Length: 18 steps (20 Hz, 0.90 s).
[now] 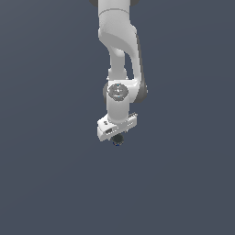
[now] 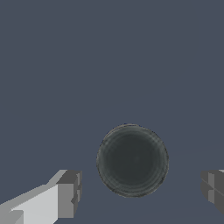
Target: Pick up the object and move it to a goal position.
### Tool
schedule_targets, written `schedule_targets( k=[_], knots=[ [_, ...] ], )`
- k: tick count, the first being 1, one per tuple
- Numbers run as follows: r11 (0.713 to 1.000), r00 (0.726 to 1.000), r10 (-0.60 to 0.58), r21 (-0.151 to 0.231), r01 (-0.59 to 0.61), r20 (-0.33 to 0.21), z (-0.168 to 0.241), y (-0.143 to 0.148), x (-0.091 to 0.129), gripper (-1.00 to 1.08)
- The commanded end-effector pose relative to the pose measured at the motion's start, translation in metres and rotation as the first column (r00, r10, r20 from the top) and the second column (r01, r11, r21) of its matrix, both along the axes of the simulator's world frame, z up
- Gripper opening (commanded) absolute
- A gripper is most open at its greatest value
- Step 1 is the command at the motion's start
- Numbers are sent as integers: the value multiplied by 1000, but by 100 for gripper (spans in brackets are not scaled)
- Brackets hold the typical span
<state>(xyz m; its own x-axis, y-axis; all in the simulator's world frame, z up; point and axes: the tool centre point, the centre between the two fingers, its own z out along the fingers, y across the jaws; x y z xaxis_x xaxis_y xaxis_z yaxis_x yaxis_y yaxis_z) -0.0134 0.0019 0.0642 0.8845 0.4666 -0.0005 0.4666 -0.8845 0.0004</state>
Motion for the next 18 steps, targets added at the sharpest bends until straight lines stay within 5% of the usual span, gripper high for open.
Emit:
schedule_targets(
  k=[1, 16, 17, 18],
  knots=[
    [1000, 1000, 0, 0, 0, 0, -2, 0, 0, 100],
    [1000, 1000, 5, 1, -5, 0, -51, 0, 0, 100],
    [1000, 1000, 5, 1, -5, 0, -51, 0, 0, -100],
    [1000, 1000, 5, 1, -5, 0, -51, 0, 0, -100]
  ],
)
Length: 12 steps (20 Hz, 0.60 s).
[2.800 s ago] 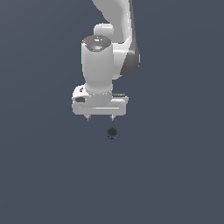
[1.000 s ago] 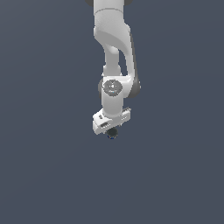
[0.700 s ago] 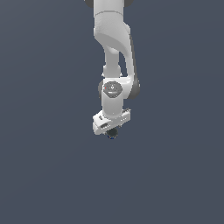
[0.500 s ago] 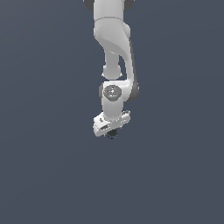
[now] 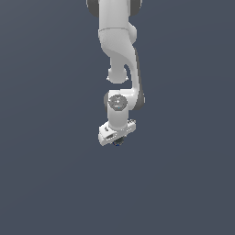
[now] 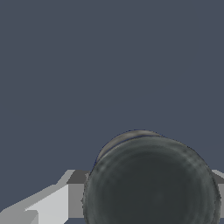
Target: Pick up the object and move it to a goal position.
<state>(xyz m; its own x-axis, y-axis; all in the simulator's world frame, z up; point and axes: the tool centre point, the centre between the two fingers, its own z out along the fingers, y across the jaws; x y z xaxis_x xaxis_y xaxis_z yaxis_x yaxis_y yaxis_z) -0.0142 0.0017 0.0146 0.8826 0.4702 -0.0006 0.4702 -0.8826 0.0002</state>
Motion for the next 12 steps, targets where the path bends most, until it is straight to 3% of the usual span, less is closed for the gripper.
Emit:
schedule_targets(
  k=[1, 12],
  knots=[
    [1000, 1000, 1, 0, -1, 0, -1, 1, 0, -100],
    [1000, 1000, 0, 0, 0, 1, 2, 0, 0, -100]
  ],
)
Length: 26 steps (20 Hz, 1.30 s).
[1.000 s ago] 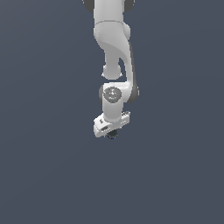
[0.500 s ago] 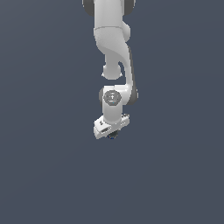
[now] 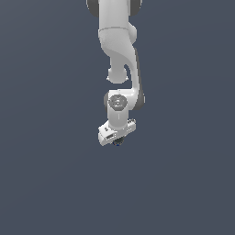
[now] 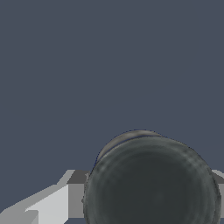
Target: Pick up the object and move it to a goal position.
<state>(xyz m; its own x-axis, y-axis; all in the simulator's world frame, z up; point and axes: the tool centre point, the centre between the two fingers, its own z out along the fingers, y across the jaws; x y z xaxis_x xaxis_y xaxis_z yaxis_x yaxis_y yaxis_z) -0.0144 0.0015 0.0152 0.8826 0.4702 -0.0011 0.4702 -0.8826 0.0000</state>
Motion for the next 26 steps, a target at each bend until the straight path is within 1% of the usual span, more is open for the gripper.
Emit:
schedule_targets(
  k=[1, 7, 12, 17, 26],
  knots=[
    [1000, 1000, 0, 0, 0, 1, 4, -1, 0, -100],
    [1000, 1000, 0, 0, 0, 1, 27, -3, -1, -100],
    [1000, 1000, 0, 0, 0, 1, 62, -6, -4, -100],
    [1000, 1000, 1, -1, -1, 1, 112, -11, -7, -100],
    [1000, 1000, 2, 1, -2, 1, 220, -20, -13, -100]
  ],
)
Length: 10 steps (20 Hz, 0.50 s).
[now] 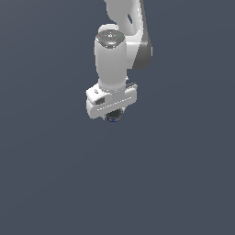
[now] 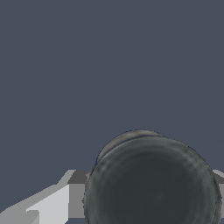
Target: Pick up the object and move it to a goal position.
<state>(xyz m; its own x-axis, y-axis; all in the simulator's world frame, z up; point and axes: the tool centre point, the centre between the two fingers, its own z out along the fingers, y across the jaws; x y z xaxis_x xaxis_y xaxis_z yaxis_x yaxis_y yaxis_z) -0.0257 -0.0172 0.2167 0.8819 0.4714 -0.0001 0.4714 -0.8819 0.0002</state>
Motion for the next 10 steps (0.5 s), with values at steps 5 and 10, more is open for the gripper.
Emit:
schedule_targets(
  k=[5, 10],
  knots=[
    [1000, 1000, 1, 1, -1, 0, 76, -7, -4, -100],
    [1000, 1000, 1, 1, -1, 0, 125, -12, -5, -100]
  ],
)
